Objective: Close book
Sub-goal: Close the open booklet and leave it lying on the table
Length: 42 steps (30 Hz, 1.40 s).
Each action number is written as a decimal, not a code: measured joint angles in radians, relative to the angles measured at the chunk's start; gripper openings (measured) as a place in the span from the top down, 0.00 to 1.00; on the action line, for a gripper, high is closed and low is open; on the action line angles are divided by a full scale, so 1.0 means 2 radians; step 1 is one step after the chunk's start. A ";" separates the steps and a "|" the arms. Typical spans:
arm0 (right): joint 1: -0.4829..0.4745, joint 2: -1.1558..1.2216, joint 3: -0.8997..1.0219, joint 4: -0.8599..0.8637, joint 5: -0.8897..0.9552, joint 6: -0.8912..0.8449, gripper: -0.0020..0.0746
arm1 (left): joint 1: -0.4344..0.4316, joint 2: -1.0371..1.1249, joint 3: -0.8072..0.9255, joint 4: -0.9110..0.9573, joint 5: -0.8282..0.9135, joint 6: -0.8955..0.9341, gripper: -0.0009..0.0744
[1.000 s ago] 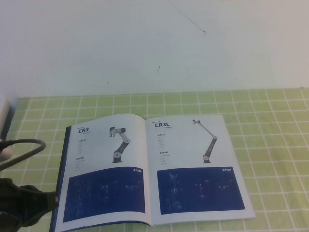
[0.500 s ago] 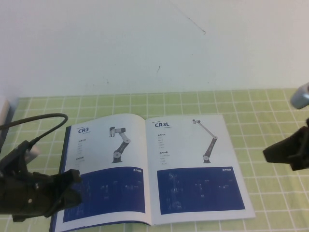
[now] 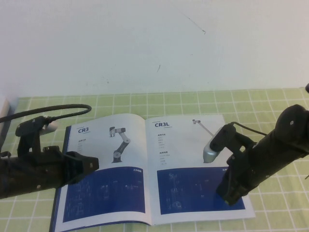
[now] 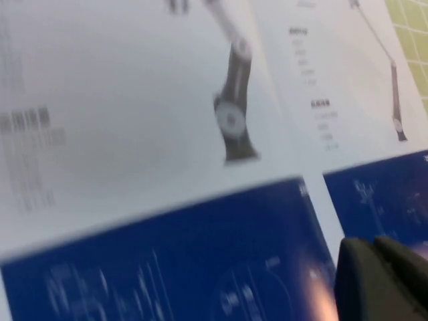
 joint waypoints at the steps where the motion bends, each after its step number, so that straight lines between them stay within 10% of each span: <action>1: 0.000 0.009 -0.001 -0.005 -0.004 0.000 0.98 | 0.000 0.000 -0.001 -0.013 -0.002 0.039 0.99; 7: -0.001 0.032 -0.012 -0.013 0.002 0.000 0.98 | 0.000 0.000 -0.034 0.005 -0.043 0.072 0.99; 20: -0.001 0.036 -0.016 -0.014 0.013 0.015 0.98 | 0.000 0.085 -0.193 0.609 0.006 -0.486 0.99; 42: -0.002 0.037 -0.016 -0.012 0.014 0.021 0.98 | -0.042 0.220 -0.279 0.809 0.035 -0.650 0.99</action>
